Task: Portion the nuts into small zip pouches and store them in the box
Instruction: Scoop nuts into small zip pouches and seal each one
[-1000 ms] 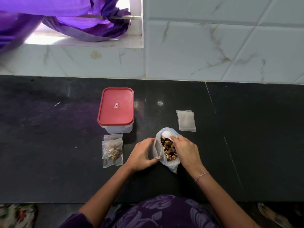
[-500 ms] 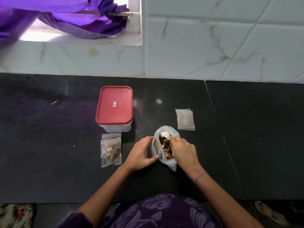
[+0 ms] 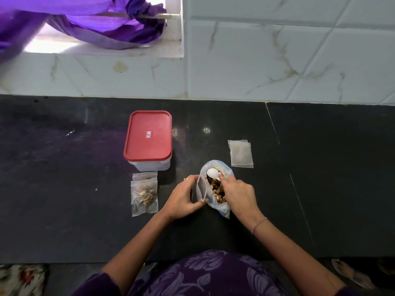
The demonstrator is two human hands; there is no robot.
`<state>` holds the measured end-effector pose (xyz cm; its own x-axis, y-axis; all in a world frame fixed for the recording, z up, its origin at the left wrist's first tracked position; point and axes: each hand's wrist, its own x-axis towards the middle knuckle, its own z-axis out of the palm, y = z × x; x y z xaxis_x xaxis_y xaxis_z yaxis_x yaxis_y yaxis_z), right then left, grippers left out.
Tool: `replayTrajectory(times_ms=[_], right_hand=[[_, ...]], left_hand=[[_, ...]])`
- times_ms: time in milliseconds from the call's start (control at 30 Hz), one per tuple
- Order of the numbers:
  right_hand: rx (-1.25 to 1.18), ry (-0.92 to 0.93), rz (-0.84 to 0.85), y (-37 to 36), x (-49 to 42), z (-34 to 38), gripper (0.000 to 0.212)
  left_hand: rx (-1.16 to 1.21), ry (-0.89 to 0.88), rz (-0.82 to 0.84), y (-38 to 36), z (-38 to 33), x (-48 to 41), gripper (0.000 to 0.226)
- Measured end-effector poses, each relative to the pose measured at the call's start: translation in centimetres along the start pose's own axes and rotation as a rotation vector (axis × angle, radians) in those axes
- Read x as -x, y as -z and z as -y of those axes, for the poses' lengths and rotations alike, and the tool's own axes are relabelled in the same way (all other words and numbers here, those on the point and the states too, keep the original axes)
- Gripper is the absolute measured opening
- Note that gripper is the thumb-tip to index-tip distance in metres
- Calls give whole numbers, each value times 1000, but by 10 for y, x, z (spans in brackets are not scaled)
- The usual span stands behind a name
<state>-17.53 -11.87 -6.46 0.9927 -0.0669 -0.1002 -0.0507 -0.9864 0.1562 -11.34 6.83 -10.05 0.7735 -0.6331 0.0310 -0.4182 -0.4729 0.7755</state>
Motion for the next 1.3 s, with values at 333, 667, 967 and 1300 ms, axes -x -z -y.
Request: replayTrajectory(times_ms=[333, 667, 967, 1300], right_hand=[[-110, -30, -36, 20, 2, -14, 29], [-243, -19, -82, 6, 0, -11, 18], [-325, -133, -21, 12, -8, -5, 19], [-969, -476, 269, 14, -20, -21, 20]], left_hand=[[29, -16, -14, 1, -1, 0, 62], [-3, -33, -63, 1, 1, -4, 58], [-37, -30, -26, 0, 2, 1, 58], [106, 46, 17, -14, -4, 0, 52]])
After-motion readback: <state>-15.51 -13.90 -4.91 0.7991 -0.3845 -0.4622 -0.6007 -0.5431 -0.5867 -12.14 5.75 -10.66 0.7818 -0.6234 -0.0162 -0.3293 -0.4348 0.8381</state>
